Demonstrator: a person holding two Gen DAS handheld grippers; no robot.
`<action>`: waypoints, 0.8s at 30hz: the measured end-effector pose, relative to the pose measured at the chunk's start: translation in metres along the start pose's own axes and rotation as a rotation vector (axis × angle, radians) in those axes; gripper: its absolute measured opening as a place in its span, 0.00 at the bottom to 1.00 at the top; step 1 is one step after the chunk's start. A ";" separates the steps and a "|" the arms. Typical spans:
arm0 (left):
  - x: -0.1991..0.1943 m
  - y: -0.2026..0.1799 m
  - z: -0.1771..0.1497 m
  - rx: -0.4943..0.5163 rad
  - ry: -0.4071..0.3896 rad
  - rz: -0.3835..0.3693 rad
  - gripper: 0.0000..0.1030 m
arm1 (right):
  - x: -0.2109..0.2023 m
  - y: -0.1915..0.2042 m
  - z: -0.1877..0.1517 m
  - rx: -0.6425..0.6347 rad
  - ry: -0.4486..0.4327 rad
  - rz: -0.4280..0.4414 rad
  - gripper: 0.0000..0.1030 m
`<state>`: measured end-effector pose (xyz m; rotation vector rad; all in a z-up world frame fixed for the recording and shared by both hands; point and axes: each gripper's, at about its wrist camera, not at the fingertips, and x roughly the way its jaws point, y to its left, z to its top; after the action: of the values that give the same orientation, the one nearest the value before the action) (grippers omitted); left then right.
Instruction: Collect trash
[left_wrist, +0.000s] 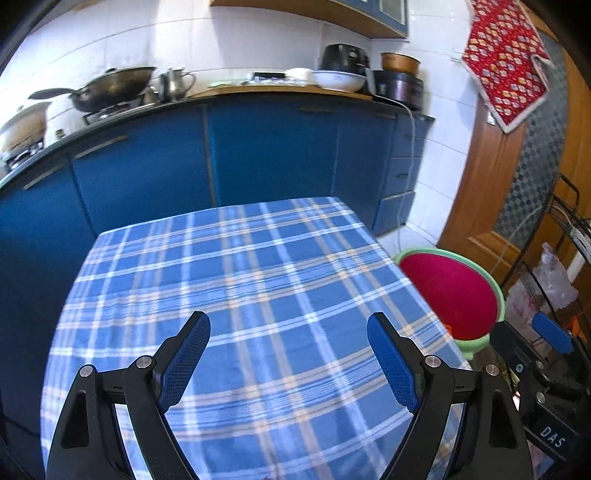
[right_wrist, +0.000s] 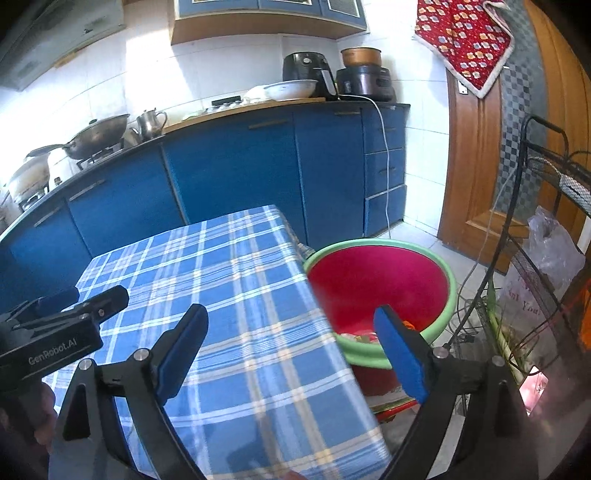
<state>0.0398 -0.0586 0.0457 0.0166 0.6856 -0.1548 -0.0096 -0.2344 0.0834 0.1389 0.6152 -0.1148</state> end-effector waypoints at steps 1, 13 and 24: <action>-0.001 0.002 -0.001 -0.004 0.000 0.005 0.85 | -0.003 0.003 -0.001 0.000 -0.002 0.003 0.89; -0.023 0.021 -0.010 -0.048 -0.009 0.031 0.85 | -0.022 0.021 -0.004 -0.039 -0.009 0.010 0.89; -0.028 0.030 -0.012 -0.078 -0.016 0.025 0.85 | -0.029 0.030 -0.004 -0.061 -0.018 0.017 0.89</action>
<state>0.0157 -0.0239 0.0531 -0.0510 0.6747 -0.1040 -0.0313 -0.2019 0.0999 0.0840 0.5989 -0.0810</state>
